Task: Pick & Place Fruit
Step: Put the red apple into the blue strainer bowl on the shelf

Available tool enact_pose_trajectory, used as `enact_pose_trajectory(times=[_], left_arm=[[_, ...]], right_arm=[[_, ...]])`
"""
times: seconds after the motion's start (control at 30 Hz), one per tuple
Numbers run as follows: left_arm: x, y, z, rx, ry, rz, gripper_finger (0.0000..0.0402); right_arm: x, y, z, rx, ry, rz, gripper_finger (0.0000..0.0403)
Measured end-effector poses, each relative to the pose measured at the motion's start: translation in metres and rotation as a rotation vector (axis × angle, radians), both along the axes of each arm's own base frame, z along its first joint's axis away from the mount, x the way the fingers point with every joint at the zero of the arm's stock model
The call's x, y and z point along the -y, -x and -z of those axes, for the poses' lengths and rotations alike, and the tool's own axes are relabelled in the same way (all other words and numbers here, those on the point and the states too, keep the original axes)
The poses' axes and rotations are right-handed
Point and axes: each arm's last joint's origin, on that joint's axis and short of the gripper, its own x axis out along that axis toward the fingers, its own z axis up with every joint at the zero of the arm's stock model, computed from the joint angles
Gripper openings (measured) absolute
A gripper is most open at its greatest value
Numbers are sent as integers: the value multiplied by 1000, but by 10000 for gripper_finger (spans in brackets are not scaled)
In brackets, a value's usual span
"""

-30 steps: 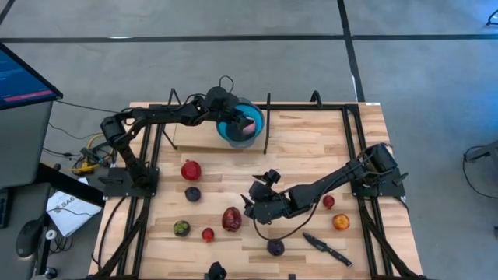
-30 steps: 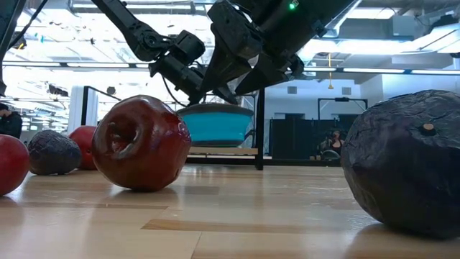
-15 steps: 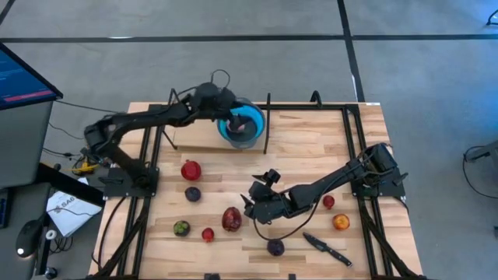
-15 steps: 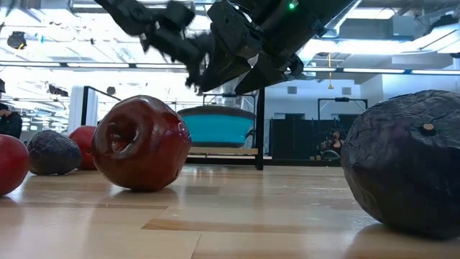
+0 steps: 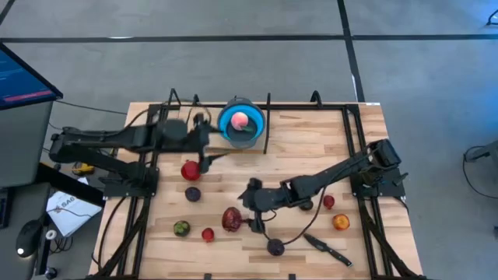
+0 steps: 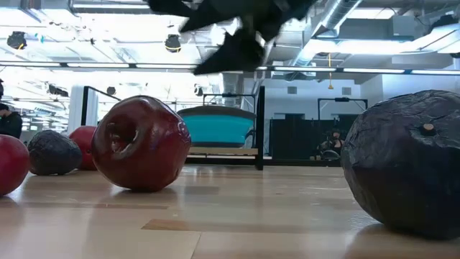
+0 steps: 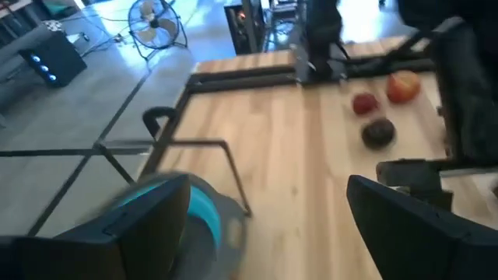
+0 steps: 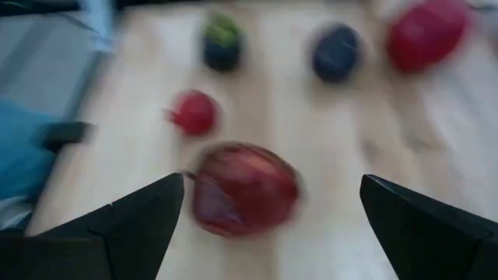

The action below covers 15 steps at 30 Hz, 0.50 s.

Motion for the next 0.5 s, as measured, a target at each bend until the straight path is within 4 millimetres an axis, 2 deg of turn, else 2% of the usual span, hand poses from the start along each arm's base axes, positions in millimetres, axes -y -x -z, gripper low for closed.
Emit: enact_pose_trajectory(times=[0.17, 0.27, 0.33, 0.4, 0.5], left_arm=[[30, 19, 35, -48, 41, -14, 327], [41, 29, 57, -63, 99, -22, 323], [47, 34, 71, -68, 152, -16, 321], [54, 37, 84, -72, 201, -6, 319], [64, 41, 97, -65, 275, 6, 315]], right_arm=[[-8, -6, 5, 11, 21, -64, 383], [-9, -8, 9, -9, 26, -67, 383], [-12, -17, 13, 10, 32, -80, 383], [-13, -15, 18, -17, 101, -125, 383], [-20, -23, 13, 46, 208, -218, 383]])
